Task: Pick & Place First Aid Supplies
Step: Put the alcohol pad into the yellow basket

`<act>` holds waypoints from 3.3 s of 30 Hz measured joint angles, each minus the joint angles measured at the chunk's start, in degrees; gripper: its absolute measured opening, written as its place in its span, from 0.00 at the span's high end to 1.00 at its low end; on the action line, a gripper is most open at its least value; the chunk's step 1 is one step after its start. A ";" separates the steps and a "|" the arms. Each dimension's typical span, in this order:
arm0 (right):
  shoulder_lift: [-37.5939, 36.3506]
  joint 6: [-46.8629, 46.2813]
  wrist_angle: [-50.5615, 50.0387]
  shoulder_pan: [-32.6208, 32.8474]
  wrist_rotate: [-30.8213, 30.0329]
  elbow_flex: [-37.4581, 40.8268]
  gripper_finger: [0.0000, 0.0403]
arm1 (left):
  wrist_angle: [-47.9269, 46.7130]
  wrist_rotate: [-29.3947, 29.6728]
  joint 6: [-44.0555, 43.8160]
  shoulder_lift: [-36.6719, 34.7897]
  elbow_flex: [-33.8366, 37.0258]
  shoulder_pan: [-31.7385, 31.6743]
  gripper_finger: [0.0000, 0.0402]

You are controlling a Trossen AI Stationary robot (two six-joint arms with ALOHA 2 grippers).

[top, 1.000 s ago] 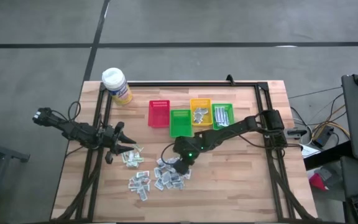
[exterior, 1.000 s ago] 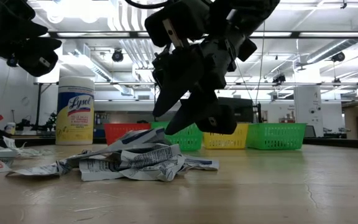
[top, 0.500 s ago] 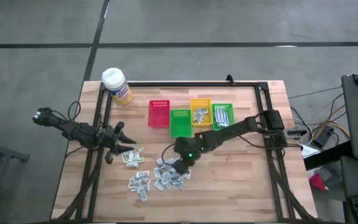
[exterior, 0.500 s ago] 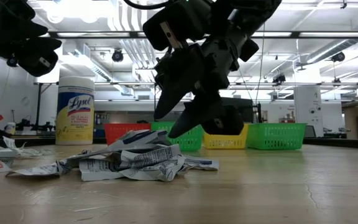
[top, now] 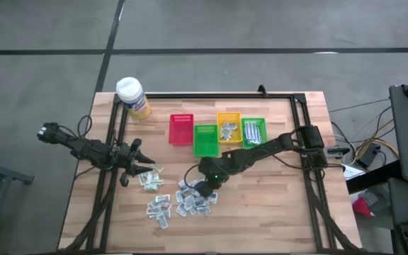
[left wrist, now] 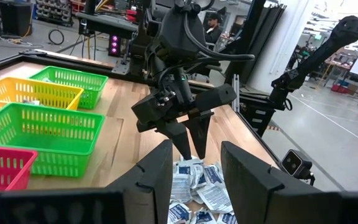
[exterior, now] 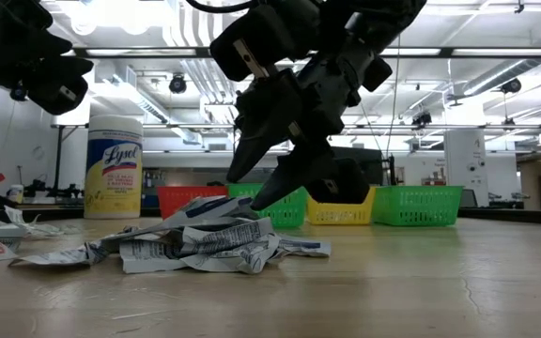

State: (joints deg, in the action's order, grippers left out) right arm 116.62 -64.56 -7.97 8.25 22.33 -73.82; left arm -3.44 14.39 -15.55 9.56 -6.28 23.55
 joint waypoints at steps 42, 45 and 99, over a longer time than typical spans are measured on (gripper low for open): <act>0.22 -1.06 0.92 0.87 -6.08 0.74 0.84 | 0.00 0.00 0.68 0.00 -0.01 -0.02 0.67; 0.22 -1.07 0.92 0.86 -6.08 0.98 0.86 | 0.00 0.00 0.70 -0.02 0.00 0.00 0.67; -9.44 13.05 -28.09 0.10 -7.65 -4.60 0.98 | 0.04 0.00 0.58 -0.02 -0.02 -0.02 0.67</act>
State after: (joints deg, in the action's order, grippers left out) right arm 107.18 -51.51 -36.06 8.35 14.68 -78.42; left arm -3.40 14.39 -14.97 9.54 -6.31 23.53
